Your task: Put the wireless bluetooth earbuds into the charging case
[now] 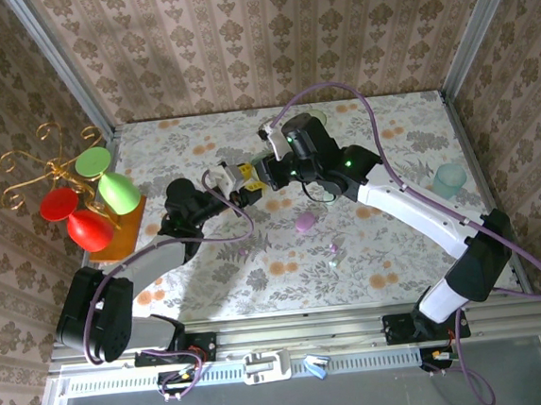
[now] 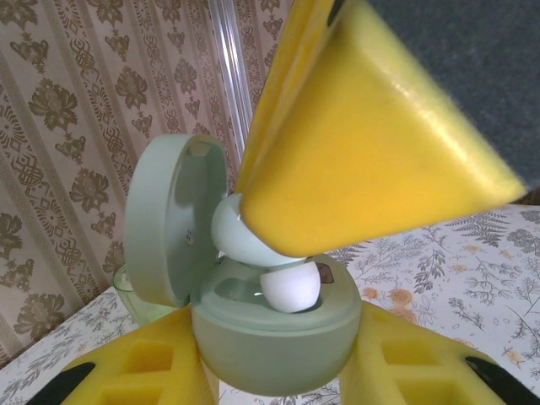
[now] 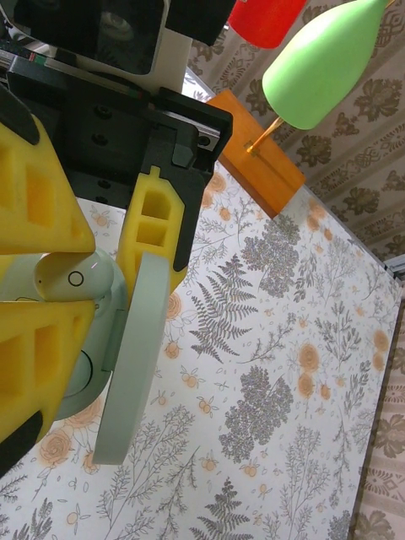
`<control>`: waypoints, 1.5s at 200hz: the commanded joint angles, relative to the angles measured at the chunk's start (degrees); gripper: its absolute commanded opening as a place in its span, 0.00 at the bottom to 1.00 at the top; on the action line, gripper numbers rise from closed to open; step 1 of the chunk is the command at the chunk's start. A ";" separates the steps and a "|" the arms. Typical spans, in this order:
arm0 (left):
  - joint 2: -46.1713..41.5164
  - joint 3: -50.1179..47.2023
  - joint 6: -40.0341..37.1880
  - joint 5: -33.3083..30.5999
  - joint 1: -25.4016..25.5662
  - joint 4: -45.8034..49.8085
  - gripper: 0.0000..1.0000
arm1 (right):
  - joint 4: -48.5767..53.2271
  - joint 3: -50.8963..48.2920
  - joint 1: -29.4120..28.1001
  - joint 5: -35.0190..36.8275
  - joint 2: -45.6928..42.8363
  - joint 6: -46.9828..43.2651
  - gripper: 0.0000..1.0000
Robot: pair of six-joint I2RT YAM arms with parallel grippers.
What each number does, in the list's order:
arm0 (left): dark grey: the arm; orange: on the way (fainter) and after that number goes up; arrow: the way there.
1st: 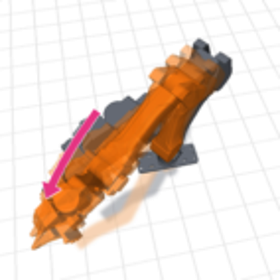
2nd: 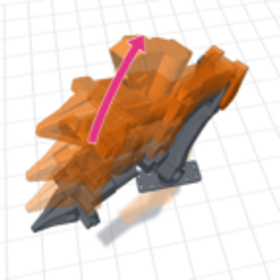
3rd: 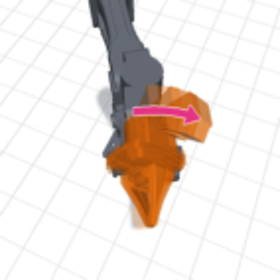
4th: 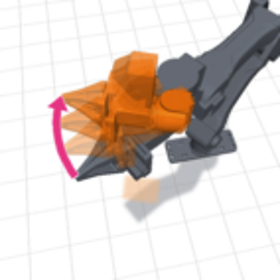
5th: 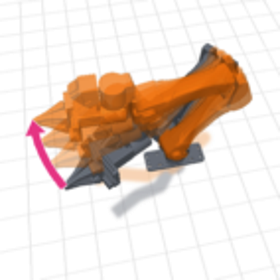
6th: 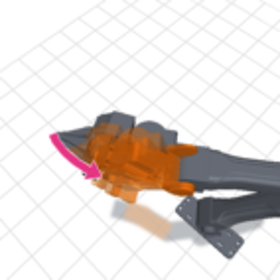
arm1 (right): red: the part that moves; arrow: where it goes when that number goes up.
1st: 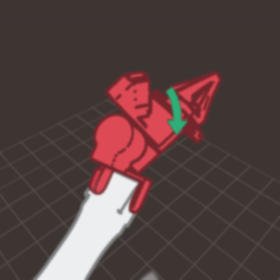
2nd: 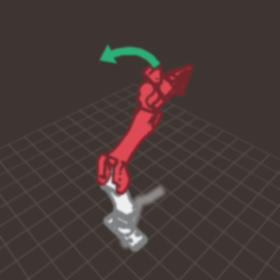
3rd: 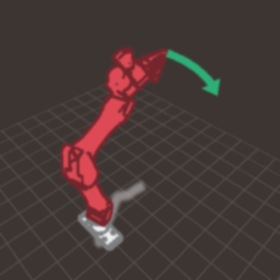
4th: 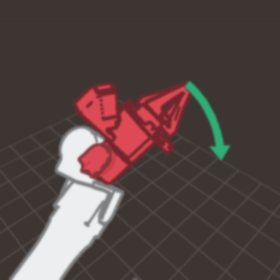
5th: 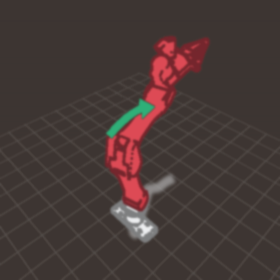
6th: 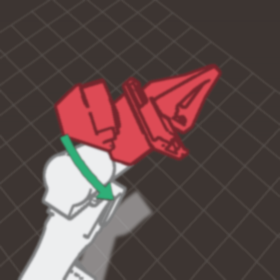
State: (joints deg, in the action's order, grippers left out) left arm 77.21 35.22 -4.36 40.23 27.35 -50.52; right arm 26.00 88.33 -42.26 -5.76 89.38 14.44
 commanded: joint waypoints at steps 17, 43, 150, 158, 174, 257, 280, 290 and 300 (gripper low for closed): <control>-0.55 0.37 -0.38 -0.09 0.07 -1.63 0.29 | 1.48 -0.64 -0.38 1.50 0.18 -1.43 0.16; -0.93 -0.05 -0.49 0.60 0.10 -2.25 0.29 | 1.25 -0.53 -0.38 2.73 0.45 -1.30 0.16; -0.92 0.29 -0.29 -0.63 0.11 -1.56 0.29 | 2.48 0.08 -1.13 0.59 1.51 -2.08 0.17; -0.94 0.31 -0.30 -0.75 0.08 -1.43 0.29 | 2.47 0.00 -1.15 0.53 1.42 -2.10 0.18; -0.95 0.28 -0.30 -0.77 0.07 -1.45 0.29 | 2.32 -0.08 -1.12 0.86 0.91 -2.07 0.23; -0.24 0.34 -0.29 -0.52 -0.02 -1.82 0.29 | 0.97 -1.88 -1.07 3.16 -4.49 -1.24 0.37; 0.04 0.29 -0.23 -0.31 0.05 -2.34 0.29 | 0.79 -2.39 -1.03 3.48 -5.07 -0.91 0.37; 0.13 0.21 -0.12 0.01 -0.01 -2.65 0.29 | 0.82 -2.22 -1.03 3.97 -4.97 -0.73 0.36; 0.10 0.13 -0.01 0.39 0.04 -3.16 0.29 | 0.91 -2.14 -0.87 4.38 -4.75 -0.43 0.32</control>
State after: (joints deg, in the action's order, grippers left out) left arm 77.19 35.22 -4.34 39.79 27.35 -50.59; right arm 27.20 86.65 -43.03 -3.51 85.43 13.52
